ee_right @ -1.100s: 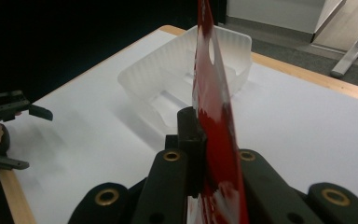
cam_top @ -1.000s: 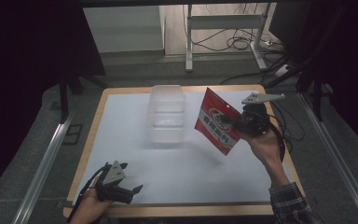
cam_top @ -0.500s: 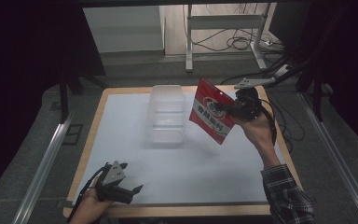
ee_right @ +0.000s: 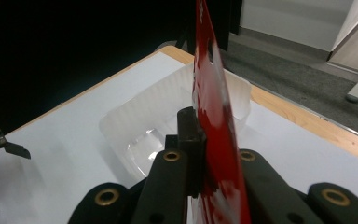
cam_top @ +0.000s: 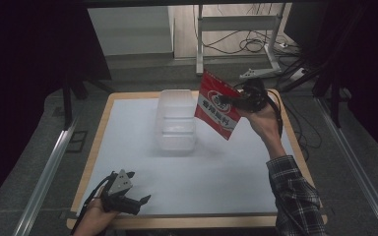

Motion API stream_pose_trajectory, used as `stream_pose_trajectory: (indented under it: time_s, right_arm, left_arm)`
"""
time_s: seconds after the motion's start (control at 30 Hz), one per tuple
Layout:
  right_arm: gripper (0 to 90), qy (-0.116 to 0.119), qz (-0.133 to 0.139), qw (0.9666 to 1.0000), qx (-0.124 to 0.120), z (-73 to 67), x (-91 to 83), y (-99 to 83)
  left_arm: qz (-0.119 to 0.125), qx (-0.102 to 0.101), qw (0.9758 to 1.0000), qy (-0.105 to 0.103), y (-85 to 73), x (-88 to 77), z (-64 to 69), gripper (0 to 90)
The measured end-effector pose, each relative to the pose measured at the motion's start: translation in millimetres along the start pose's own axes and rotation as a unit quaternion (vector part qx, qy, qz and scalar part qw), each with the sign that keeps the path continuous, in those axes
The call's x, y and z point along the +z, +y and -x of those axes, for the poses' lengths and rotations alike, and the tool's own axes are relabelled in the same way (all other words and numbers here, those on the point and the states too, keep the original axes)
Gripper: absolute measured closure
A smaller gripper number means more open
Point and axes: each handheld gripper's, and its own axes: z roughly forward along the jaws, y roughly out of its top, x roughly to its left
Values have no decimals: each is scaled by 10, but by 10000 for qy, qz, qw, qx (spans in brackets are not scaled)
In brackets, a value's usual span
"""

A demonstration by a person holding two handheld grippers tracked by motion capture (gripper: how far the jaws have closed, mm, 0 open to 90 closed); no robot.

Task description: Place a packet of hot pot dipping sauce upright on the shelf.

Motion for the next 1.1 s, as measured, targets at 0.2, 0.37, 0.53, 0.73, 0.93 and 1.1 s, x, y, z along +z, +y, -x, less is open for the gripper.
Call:
stream_pose_trajectory:
  time_s: [0.2, 0.37, 0.53, 0.73, 0.93, 1.1]
  right_arm:
    - [870, 31, -78, 10000, -41, 62, 177, 109]
    - [871, 78, -117, 9999, -89, 92, 271, 172]
    - [870, 222, -131, 9996, -112, 121, 432, 265]
    - [870, 310, -135, 9993, -129, 119, 573, 340]
    - [870, 359, -161, 9991, -175, 89, 745, 448]
    - [870, 422, -170, 9988, -200, 53, 881, 527]
  left_arm:
    - [20, -102, 9999, 16, -4, -7, -20, 36]
    - [93, -236, 9997, 10, -11, -16, -39, 27]
    - [120, -275, 9995, 19, -14, -20, -44, 26]
    - [179, -373, 9991, 19, -22, -31, -62, 27]
    - [225, -434, 9988, 5, -28, -38, -73, 26]
    - [238, -430, 9988, 1, -30, -41, -73, 26]
